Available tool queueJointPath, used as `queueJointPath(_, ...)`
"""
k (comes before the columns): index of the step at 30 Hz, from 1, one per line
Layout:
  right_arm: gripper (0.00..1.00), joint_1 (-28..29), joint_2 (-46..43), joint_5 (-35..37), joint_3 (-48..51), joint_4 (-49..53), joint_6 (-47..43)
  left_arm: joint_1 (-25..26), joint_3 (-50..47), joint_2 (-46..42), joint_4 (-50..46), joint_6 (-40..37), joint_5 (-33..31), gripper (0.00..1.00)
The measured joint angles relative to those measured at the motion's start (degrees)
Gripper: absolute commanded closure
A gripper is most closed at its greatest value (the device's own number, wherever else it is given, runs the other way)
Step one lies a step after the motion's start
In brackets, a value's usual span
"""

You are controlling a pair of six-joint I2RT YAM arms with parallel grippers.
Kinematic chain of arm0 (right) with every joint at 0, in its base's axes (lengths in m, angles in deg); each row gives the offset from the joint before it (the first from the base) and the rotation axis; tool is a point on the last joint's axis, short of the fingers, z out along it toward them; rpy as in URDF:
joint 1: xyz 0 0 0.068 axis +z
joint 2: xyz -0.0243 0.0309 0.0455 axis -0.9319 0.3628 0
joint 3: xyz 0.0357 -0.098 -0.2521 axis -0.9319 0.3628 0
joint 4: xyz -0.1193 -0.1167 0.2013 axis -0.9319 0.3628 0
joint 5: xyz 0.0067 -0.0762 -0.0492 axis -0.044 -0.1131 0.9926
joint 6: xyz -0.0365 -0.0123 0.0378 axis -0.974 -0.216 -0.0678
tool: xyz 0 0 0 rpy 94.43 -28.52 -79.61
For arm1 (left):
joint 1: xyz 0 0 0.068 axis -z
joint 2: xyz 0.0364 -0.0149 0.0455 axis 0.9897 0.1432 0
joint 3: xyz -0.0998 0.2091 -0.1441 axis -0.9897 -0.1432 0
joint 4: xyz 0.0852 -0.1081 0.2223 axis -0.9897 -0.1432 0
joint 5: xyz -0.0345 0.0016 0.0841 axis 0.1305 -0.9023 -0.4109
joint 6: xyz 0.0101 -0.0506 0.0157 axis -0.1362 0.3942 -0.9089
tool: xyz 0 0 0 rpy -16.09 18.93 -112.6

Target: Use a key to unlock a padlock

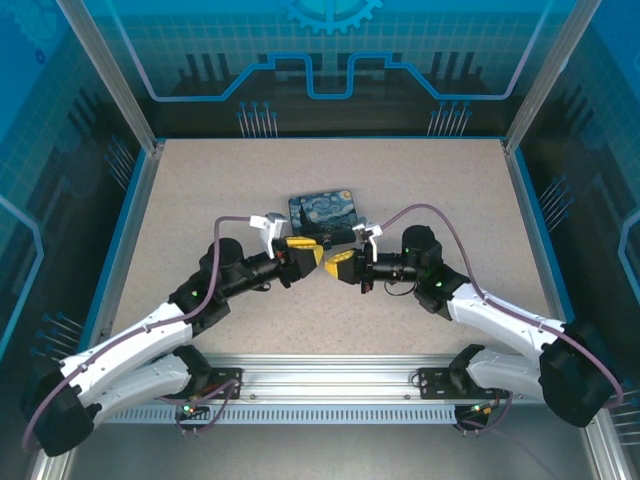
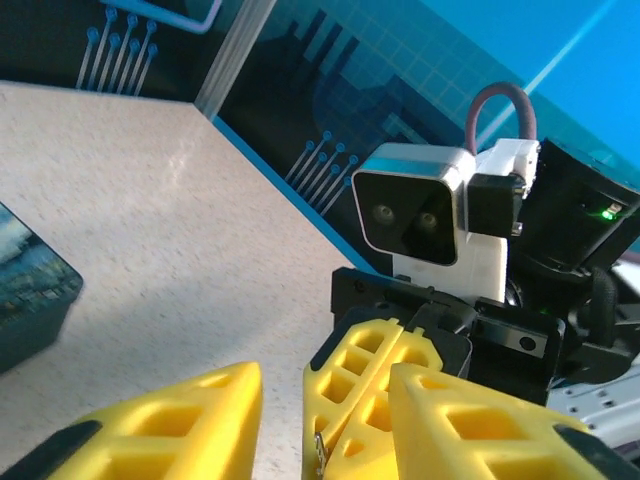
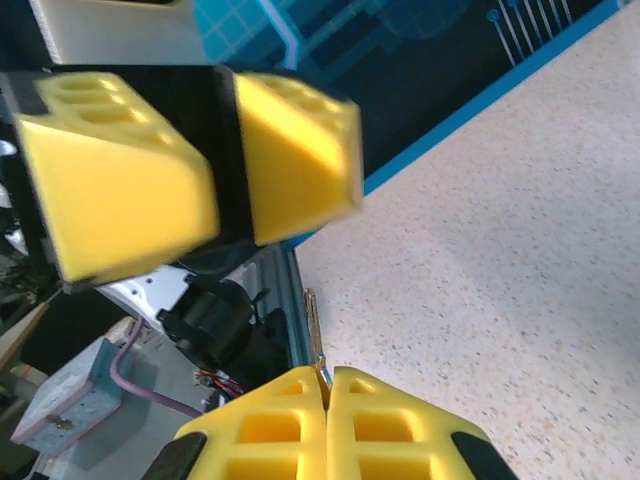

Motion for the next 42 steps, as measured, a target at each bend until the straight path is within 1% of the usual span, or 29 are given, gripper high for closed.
queueJointPath(4, 0.97, -0.3, -0.2, 4.0, -3.4, 10.2, -3.7, 0.0, 0.0, -2.6, -3.3, -0.9, -3.0, 0.31)
queueJointPath(7, 0.98, -1.4, 0.6, 6.9, -5.7, 16.2, -5.5, -0.2, -0.3, -3.5, -5.6, -1.6, -5.3, 0.21)
queueJointPath(9, 0.98, -2.8, 2.8, 8.5, -7.4, 19.2, -6.2, -0.5, -1.6, -3.4, -6.2, -1.3, -6.6, 0.17)
queueJointPath(12, 0.98, -5.6, 7.7, 10.2, -10.1, 22.5, -6.6, -1.7, -4.9, -1.5, -6.1, 0.3, -7.3, 0.14)
queueJointPath(17, 0.98, -9.5, 17.1, 12.3, -16.3, 26.9, -7.7, -4.6, -9.2, 6.7, -4.3, 3.2, -6.9, 0.08)
queueJointPath(23, 0.98, -13.4, 27.0, 12.0, -25.5, 28.0, -8.9, -6.8, -9.3, 17.0, 2.1, 4.0, -3.9, 0.05)
queueJointPath(28, 0.98, -14.6, 36.0, 10.7, -33.0, 28.1, -9.3, -9.6, -8.0, 26.6, 8.0, 4.2, -0.6, 0.05)
queueJointPath(31, 0.98, -14.8, 40.5, 9.9, -35.8, 28.2, -9.3, -11.1, -6.4, 31.5, 10.2, 4.3, 0.8, 0.04)
queueJointPath(36, 0.98, -15.0, 46.1, 8.6, -38.5, 27.8, -9.0, -12.3, -4.7, 34.4, 12.2, 4.0, 1.4, 0.04)
queueJointPath(42, 0.98, -16.1, 47.8, 6.6, -39.7, 26.6, -8.8, -14.2, -2.3, 39.0, 14.9, 3.8, 4.2, 0.04)
